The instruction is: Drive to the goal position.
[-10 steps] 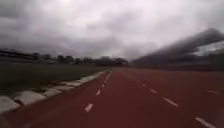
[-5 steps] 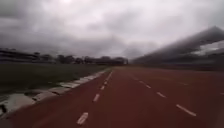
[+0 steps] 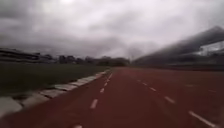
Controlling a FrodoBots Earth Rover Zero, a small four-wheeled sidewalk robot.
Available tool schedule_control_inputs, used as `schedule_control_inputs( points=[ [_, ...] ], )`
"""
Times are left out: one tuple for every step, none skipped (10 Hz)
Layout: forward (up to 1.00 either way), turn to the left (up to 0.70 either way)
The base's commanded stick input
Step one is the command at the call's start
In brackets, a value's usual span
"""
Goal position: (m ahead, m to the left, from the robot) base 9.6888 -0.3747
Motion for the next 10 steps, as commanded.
schedule_control_inputs(
  points=[
    [0.7,0.0],
    [0.7,0.0],
    [0.7,0.0],
    [0.7,0.0],
    [0.7,0.0],
    [0.7,0.0],
    [0.7,0.0],
    [0.7,0.0],
    [0.7,-0.35],
    [0.7,-0.35]
  ],
)
